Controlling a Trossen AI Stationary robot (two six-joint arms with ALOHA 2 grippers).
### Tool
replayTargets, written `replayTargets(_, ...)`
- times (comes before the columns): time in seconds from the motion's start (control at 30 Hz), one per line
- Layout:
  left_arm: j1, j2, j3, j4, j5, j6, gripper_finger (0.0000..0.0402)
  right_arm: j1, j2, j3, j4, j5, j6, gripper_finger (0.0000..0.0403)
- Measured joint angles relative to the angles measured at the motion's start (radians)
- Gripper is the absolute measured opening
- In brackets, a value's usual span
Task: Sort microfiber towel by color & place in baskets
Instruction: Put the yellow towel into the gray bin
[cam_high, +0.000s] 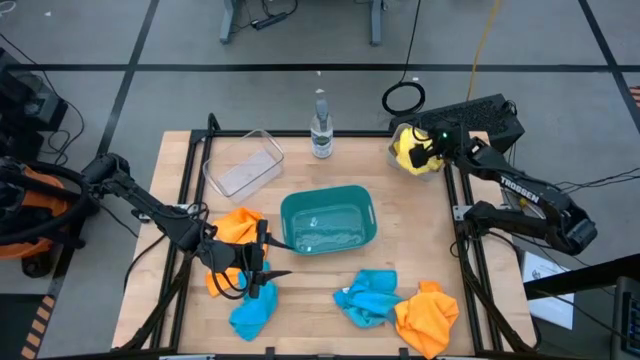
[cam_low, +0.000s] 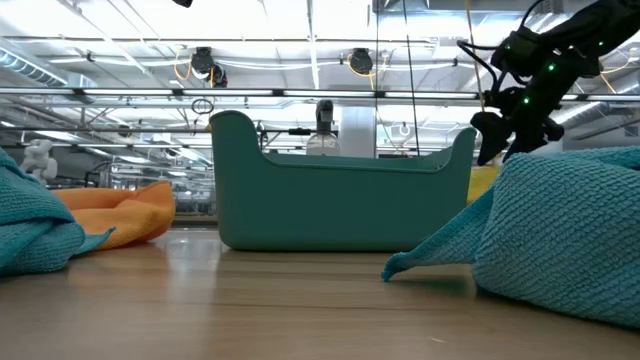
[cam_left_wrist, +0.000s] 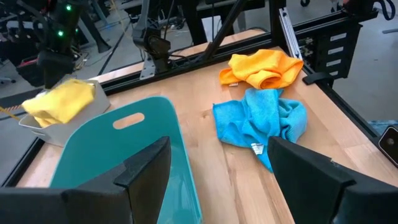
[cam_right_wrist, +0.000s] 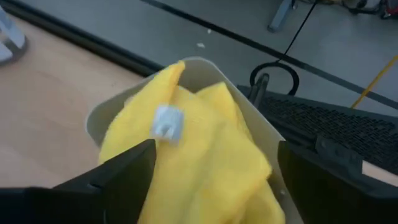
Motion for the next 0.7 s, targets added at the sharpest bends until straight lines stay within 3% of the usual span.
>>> replayTargets(0.13,0.000,0.000,0.000,0.000,0.000,0.000,0.0272,0.004,0.000,0.001,-0.050,-0.018,0.004,0.0266)
replayTargets(0.33,0.000,0.000,0.000,0.000,0.000,0.000,0.0272,0.066,-0.011,-0.002,-0.092,-0.143,0.040,0.0142)
replayTargets(0.5,0.000,0.000,0.000,0.000,0.000,-0.001,0.0272,0.136,-0.012,-0.003,-0.131,-0.087,0.083,0.0064)
replayTargets(0.6,0.000,0.000,0.000,0.000,0.000,-0.001,0.0272,0.166,-0.008,-0.003,-0.141,-0.026,0.112,0.0041)
replayTargets(0.7,0.000,0.000,0.000,0.000,0.000,-0.001,0.0272,0.178,-0.010,-0.003,-0.132,-0.003,0.135,0.0047)
